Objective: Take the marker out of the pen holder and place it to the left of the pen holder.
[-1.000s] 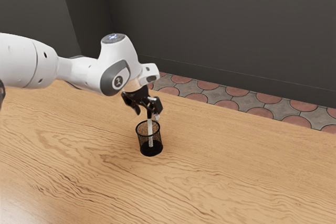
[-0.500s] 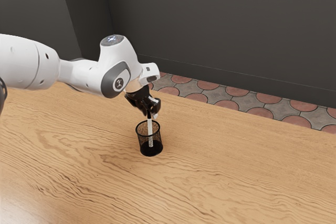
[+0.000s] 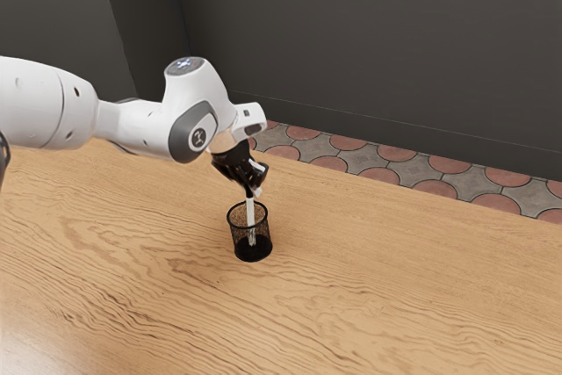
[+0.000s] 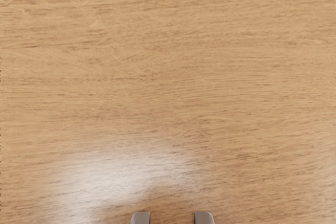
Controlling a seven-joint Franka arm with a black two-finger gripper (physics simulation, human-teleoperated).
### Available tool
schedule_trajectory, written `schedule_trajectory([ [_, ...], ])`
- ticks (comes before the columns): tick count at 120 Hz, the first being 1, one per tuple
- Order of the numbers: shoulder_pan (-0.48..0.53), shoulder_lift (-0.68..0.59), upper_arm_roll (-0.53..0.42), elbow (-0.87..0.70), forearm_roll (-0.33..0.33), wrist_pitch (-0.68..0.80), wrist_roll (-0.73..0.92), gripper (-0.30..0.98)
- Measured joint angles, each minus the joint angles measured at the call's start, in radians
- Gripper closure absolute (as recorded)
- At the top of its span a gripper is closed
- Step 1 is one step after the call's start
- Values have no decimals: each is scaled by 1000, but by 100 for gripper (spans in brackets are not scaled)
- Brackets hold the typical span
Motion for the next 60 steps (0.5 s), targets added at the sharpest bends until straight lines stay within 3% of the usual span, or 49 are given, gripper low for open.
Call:
schedule_trajectory([
  [38,0,-190,11,-36,2,-67,-19,74],
  [60,-6,-256,91,-23,-15,-110,-28,74],
])
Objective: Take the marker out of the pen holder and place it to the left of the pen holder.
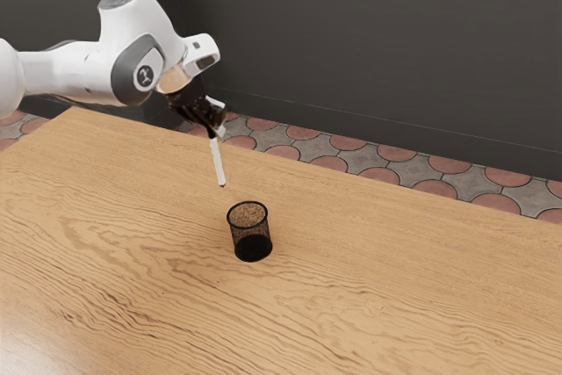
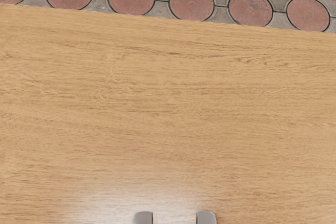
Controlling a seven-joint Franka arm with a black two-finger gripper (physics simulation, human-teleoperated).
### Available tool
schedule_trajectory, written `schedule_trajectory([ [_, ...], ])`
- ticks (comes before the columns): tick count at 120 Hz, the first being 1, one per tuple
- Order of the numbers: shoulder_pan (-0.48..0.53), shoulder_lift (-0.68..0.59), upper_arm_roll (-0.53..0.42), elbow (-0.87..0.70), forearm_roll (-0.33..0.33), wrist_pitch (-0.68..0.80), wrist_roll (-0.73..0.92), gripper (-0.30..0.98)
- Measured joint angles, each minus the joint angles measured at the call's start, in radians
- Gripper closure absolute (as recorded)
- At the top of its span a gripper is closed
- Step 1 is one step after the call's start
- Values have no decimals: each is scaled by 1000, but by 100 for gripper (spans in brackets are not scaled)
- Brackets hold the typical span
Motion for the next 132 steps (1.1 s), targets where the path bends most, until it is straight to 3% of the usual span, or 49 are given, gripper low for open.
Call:
schedule_trajectory([
  [18,22,71,82,76,-110,5,1,75],
  [50,115,135,95,50,-383,9,8,74],
  [80,185,220,95,34,-541,-14,17,72],
  [132,243,303,93,41,-668,-57,53,65],
])
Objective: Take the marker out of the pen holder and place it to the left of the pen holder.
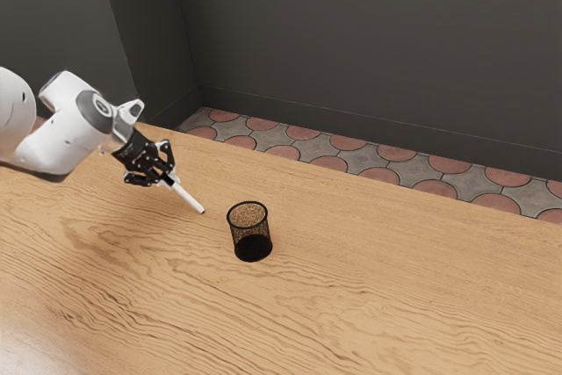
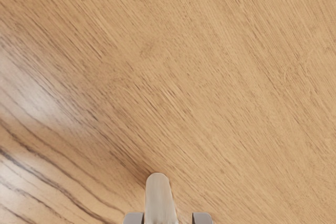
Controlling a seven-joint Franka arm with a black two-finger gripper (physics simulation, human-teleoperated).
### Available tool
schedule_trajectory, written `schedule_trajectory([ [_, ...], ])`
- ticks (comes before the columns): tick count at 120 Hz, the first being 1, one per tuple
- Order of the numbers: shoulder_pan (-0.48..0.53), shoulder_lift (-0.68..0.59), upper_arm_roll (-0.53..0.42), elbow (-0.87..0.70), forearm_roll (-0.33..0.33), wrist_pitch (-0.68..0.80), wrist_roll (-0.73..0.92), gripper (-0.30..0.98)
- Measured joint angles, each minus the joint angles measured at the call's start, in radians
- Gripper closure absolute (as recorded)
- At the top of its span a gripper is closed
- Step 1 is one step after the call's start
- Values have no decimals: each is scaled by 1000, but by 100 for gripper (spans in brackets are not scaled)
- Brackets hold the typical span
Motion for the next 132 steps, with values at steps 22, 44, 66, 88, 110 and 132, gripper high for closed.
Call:
schedule_trajectory([
  [22,19,28,0,3,-18,-15,16,61],
  [44,66,29,1,3,-22,-51,28,54],
  [66,90,51,1,2,-25,-79,37,51],
  [88,99,58,1,-6,-25,-107,44,47],
  [110,109,75,1,-22,-25,-136,49,39],
  [132,110,17,-2,-15,1,-157,64,18],
])
